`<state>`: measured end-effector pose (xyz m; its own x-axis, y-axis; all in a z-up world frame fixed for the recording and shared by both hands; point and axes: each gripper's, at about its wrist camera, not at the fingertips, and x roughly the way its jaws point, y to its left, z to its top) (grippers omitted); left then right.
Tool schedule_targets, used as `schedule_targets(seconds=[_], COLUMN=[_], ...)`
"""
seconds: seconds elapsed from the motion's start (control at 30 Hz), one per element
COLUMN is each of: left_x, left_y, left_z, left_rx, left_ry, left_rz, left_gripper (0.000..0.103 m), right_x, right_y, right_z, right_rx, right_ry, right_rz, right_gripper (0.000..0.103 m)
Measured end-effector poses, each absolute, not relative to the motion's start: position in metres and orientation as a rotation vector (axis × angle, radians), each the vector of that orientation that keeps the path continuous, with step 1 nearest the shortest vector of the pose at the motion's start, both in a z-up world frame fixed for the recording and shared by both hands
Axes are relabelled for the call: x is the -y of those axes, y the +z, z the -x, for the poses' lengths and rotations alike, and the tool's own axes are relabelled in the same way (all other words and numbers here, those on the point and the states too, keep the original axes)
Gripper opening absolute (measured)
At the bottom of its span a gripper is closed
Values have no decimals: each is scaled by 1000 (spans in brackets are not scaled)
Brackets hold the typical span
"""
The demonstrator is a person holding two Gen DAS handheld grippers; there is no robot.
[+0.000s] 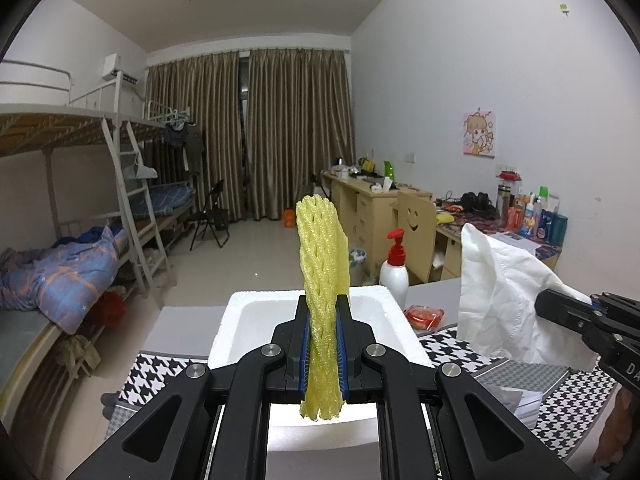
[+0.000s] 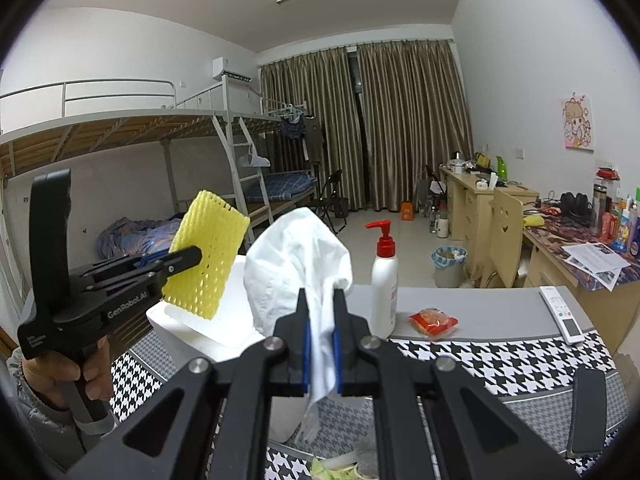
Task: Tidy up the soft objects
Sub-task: 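Open the left tool to drop the yellow net into the foam box, then lower the white tissue into the foam box and open the right tool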
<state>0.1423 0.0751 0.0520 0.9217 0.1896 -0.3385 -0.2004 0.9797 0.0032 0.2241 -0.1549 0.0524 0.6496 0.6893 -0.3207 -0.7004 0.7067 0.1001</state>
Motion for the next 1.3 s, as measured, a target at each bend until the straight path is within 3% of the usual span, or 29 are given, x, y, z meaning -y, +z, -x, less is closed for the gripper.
schedule_targets(seconds=[0.13, 0.23, 0.3, 0.37, 0.47, 0.67, 1.3], left_x=[-80, -85, -87, -88, -88, -90, -113], left_y=[49, 44, 42, 42, 45, 51, 56], left_z=[-148, -155, -158, -156, -149, -136, -111], left_rx=[-359, -395, -408, -398, -367, -316, -284], left_ry=[204, 196, 195, 215, 241, 274, 343], left_rz=[40, 45, 48, 45, 39, 39, 70], left_gripper=[12, 18, 31, 60, 76, 98, 102], right_x=[153, 150, 149, 148, 145, 141, 111], right_y=[52, 52, 52, 52, 53, 56, 60], right_z=[-225, -224, -223, -224, -223, -224, -230], right_rx=[-352, -352, -352, -353, -355, -354, -359], right_ry=[787, 782, 779, 778, 777, 785, 826], right_rz=[38, 43, 45, 47, 51, 53, 86], right_gripper=[11, 11, 11, 11, 12, 12, 11])
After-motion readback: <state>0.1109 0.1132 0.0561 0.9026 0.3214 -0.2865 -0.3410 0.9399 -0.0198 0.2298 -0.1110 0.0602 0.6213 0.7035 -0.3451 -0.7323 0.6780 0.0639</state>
